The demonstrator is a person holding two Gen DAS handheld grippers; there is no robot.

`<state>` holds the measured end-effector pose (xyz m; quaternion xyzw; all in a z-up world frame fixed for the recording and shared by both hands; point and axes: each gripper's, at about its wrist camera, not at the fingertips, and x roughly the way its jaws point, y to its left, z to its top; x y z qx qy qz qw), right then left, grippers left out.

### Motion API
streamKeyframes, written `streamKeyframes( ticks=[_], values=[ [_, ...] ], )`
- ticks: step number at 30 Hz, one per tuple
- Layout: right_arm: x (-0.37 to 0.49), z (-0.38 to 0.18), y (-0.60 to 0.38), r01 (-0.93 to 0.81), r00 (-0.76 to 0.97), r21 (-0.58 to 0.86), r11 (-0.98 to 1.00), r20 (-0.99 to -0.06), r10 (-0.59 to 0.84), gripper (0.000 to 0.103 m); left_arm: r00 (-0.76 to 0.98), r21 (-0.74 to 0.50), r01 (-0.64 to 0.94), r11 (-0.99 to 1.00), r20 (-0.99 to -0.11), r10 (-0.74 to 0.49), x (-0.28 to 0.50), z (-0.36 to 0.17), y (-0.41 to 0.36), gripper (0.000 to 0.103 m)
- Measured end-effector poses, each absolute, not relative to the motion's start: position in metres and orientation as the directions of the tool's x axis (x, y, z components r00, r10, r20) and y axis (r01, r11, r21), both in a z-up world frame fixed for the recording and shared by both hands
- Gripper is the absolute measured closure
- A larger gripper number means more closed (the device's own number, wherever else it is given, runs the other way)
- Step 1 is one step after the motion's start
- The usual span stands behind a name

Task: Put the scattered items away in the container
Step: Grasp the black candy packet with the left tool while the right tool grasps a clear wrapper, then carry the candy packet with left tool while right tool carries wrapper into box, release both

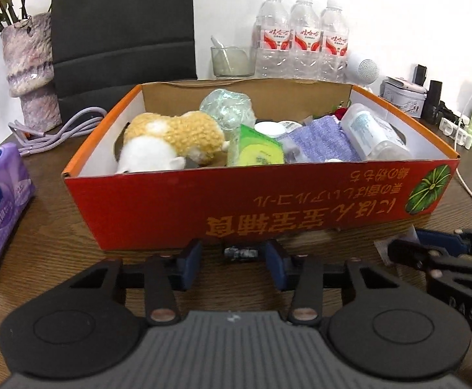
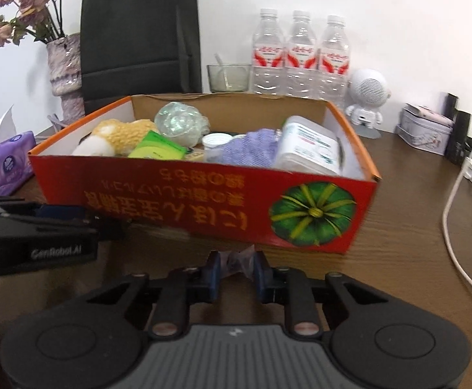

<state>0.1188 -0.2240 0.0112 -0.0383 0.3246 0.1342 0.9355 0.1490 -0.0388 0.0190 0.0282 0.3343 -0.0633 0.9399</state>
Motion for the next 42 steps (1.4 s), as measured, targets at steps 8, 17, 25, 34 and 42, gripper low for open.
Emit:
streamKeyframes(
  ticks=[8, 17, 25, 34, 42],
  values=[
    [0.107, 0.011, -0.236, -0.273, 0.757, 0.044, 0.961, -0.607, 0.243, 0.085, 0.791, 0.035, 0.122, 0.992, -0.607, -0.076, 0.136, 0.018, -0.043, 0.083],
    [0.08, 0.025, -0.221, -0.371, 0.79, 0.012, 0.929, -0.522, 0.322, 0.09, 0.877, 0.092, 0.058, 0.994, -0.48, -0.006, 0.063, 0.048, -0.04, 0.083],
    [0.005, 0.068, -0.246, -0.35, 0.862, 0.046, 0.936, -0.375, 0.341, 0.09, 0.943, 0.073, 0.007, 0.997, -0.332, 0.018, -0.02, 0.088, -0.031, 0.083],
    [-0.111, 0.1, -0.24, -0.317, 0.94, -0.039, 0.948, -0.148, 0.308, 0.09, 0.994, 0.08, -0.019, 0.997, -0.108, 0.027, -0.122, 0.105, -0.036, 0.082],
    [-0.177, 0.091, -0.248, -0.289, 0.955, -0.029, 0.957, -0.073, 0.286, 0.09, 0.999, 0.092, -0.008, 0.996, -0.048, 0.012, -0.194, 0.096, -0.036, 0.081]
  ],
)
